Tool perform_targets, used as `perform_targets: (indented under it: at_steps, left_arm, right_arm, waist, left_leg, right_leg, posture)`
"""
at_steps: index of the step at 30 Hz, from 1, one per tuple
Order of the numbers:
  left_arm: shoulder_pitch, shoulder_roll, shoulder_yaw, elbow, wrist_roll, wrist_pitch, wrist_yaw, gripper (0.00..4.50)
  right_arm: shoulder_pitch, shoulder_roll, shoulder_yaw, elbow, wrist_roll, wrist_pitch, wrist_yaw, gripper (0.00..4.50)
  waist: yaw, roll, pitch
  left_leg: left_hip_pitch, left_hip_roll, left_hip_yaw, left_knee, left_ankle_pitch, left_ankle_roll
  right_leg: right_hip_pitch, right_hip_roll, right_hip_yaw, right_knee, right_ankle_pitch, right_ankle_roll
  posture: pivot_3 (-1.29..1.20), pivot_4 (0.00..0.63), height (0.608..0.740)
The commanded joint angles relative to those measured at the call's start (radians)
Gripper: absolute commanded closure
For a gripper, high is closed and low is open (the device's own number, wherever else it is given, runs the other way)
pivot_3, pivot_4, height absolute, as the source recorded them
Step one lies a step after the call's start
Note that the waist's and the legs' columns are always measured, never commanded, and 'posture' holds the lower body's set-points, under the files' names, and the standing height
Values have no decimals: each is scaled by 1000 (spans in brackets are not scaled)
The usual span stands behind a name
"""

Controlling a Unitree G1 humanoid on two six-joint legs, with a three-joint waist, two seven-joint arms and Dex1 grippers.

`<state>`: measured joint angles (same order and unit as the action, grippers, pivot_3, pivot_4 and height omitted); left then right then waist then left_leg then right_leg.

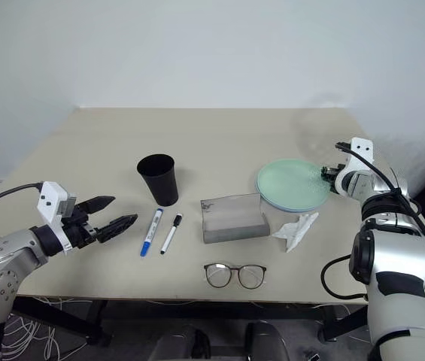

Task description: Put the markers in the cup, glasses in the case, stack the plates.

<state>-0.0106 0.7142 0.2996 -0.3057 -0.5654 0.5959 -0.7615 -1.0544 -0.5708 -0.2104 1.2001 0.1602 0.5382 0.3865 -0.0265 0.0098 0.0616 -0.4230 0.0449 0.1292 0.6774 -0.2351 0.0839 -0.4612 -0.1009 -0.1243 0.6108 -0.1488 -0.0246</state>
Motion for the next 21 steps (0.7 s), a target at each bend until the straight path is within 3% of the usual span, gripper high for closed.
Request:
perform_targets:
  at_steps: [1,5,12,17,21]
  left_arm:
    - [-18,9,24,-9,1,-24,2,0]
    - [-26,12,22,-2,3,-27,1,0]
    - [-39,15,17,11,8,-33,-2,0]
    - [-37,13,14,10,8,-35,-2,0]
    - [-36,11,12,10,9,-34,-1,0]
  right_arm:
    - [-34,-19,41,-36,-43,-25,36,1792]
    - [-24,-65,135,-85,-108,-75,200,393]
    - [48,-179,273,-279,-163,-111,560,393]
    - [203,-281,278,-572,-104,-137,792,393]
    - [268,-321,262,-680,-62,-34,871,393]
  waist:
    - [0,0,0]
    - [0,0,0]
    - [2,0,0]
    - [6,0,0]
    - [4,0,0]
  left_leg:
    - [0,0,0,0,0,0]
    - [0,0,0,0,0,0]
    - [0,0,0,0,0,0]
    - [0,0,-1,0,0,0]
    - [0,0,-1,0,0,0]
  right_leg:
    - [0,0,0,0,0,0]
    - [0,0,0,0,0,0]
    - [-1,0,0,0,0,0]
    - [-1,-1,-1,0,0,0]
    - [-1,-1,-1,0,0,0]
  posture:
    - [0,0,727]
    - [0,0,727]
    - [0,0,727]
    - [0,0,727]
    - [0,0,727]
